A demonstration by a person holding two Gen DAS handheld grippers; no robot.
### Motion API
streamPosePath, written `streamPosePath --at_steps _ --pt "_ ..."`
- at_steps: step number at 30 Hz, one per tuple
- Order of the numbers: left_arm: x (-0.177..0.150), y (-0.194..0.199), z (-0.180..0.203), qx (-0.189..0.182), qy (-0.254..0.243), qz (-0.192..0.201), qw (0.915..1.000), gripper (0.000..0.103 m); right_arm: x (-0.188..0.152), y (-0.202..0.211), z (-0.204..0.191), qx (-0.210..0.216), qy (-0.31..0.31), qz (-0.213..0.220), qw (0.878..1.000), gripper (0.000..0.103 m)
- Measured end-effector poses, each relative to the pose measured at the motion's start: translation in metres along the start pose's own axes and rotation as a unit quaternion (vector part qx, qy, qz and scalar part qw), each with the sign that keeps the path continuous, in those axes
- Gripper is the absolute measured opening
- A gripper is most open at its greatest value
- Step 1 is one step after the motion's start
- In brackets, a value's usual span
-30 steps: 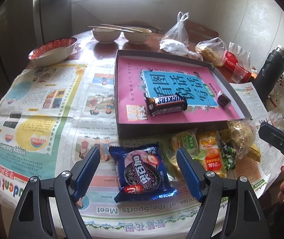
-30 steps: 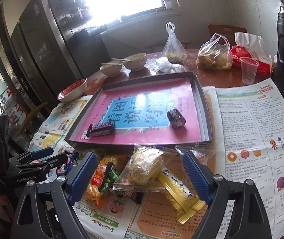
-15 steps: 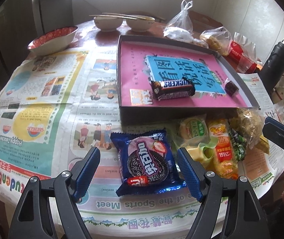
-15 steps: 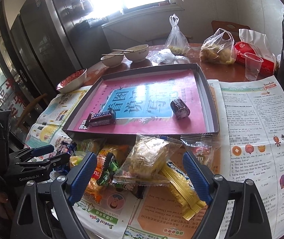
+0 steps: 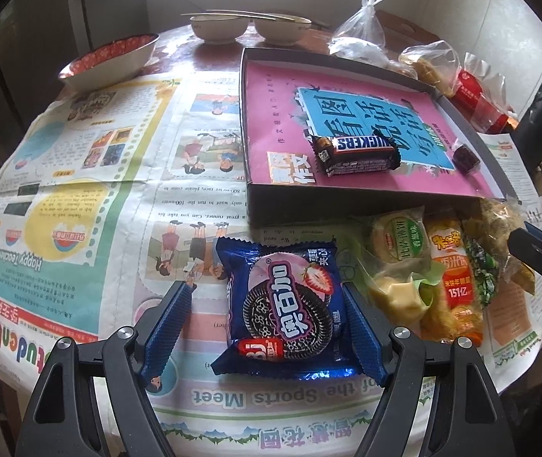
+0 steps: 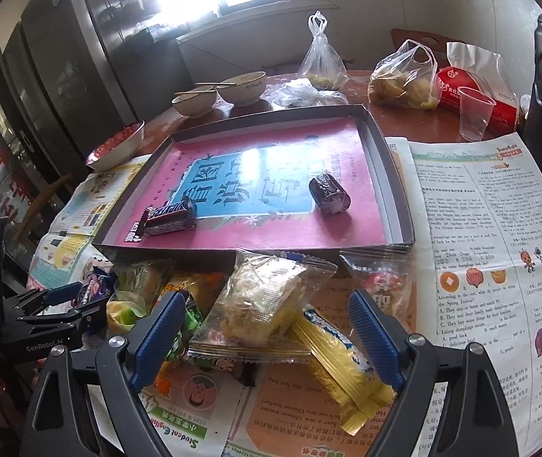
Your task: Organize snacks
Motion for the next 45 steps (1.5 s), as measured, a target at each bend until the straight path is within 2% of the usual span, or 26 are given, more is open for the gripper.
streamPosePath --at_steps 4,11,13,16,17,20,24,29,45 --pt "0.001 -0.001 0.000 0.002 -0.001 0.007 1.0000 0.080 0.000 -0.008 -0.003 -0.007 0.001 -0.004 1.000 0.082" --pt "0.004 -0.002 0.001 0.002 -0.003 0.016 0.9999 0.080 -0.001 -0.017 -0.005 -0.016 0.013 -0.004 1.000 0.055" --pt "0.004 -0.002 0.001 0.002 -0.004 0.016 0.9999 0.080 -0.001 -0.017 -0.006 -0.029 0.026 -0.001 0.999 0.052" --pt "0.004 -0.002 0.001 0.000 -0.002 0.018 0.9998 0.079 -0.001 -0.016 -0.006 -0.025 0.028 0.004 0.999 0.048" --pt "0.004 -0.001 0.001 0.000 -0.002 0.020 0.9998 0.075 0.000 -0.014 -0.006 -0.022 0.026 0.006 0.999 0.046" --pt "0.005 0.001 -0.001 -0.011 0.004 0.024 0.9996 0.060 0.001 -0.009 -0.007 -0.015 0.024 0.013 1.000 0.045" --pt "0.006 0.003 -0.003 -0.024 0.013 0.026 0.9993 0.056 0.004 -0.002 -0.009 -0.003 0.017 0.024 1.000 0.044" --pt "0.006 0.006 -0.005 -0.048 0.027 0.024 0.9982 0.053 0.007 0.006 -0.012 0.011 0.015 0.038 0.999 0.044" --pt "0.020 0.034 -0.012 -0.053 0.041 0.069 0.9954 0.053 0.015 0.021 -0.011 0.015 0.006 0.071 0.997 0.044"
Point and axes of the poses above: each gripper's, at about its wrist camera, not at the fingertips, and y roughly against the way its jaws point, z to its right, x to its top, the point moved 7 cm from there along -y, roughly the way its jaws point
